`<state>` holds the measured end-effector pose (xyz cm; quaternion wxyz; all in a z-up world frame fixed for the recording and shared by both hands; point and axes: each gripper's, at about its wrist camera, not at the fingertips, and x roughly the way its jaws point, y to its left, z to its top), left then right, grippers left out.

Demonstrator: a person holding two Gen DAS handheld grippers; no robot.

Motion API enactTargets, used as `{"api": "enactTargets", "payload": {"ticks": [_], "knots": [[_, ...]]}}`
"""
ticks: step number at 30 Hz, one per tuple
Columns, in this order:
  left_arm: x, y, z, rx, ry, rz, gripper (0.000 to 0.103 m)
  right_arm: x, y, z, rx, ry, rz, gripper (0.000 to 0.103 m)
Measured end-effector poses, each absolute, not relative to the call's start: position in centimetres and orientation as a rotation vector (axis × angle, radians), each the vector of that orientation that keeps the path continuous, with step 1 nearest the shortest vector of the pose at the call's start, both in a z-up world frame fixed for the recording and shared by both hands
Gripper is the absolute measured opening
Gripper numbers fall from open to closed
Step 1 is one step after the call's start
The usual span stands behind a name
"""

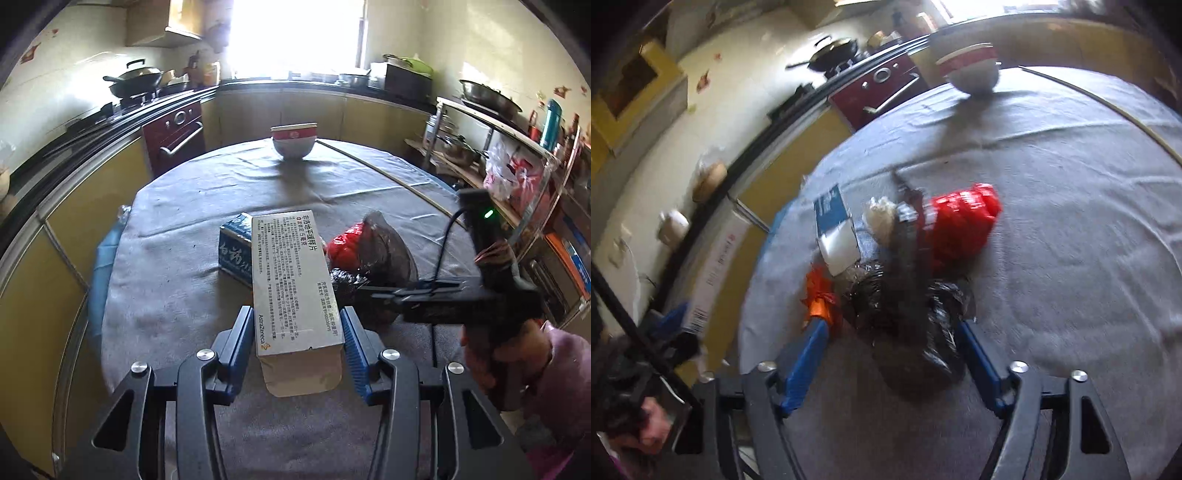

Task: Collect trash
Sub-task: 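Grasp the black plastic bag with right tool while left tool grasps the white medicine box, then carry the black bag and white box to the red basket and release both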

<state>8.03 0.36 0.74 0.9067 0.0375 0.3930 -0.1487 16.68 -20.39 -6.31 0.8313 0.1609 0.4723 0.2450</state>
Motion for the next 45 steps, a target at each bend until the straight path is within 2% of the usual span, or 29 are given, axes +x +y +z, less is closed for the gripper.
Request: {"api": "enactTargets", "payload": {"ticks": [1, 2, 3, 5, 7, 26, 45], "knots": [[8.2, 0.3, 0.7, 0.081, 0.818, -0.293, 0.049, 16.9, -19.9, -6.6, 0.312, 1.011, 0.518, 0.048], [8.2, 0.2, 0.8, 0.086, 0.825, -0.278, 0.049, 17.0, -19.4, -7.1, 0.28, 1.031, 0.513, 0.041], [8.1, 0.1, 0.8, 0.091, 0.83, -0.264, 0.049, 16.9, -19.3, -7.3, 0.279, 1.027, 0.51, 0.04], [7.8, -0.2, 0.9, 0.108, 0.83, -0.239, 0.049, 16.3, -19.4, -6.9, 0.266, 1.003, 0.502, 0.032], [7.5, -0.7, 1.1, 0.127, 0.833, -0.222, 0.049, 15.3, -19.8, -6.3, 0.255, 0.98, 0.496, 0.03], [3.6, -8.3, 3.0, 0.3, 0.756, -0.245, 0.049, 3.2, -32.5, 1.0, 0.402, 0.763, 0.356, 0.028], [0.8, -20.2, 3.5, 0.503, 0.704, -0.401, 0.049, -6.7, -44.2, 0.4, 0.531, 0.711, 0.196, 0.028]]}}
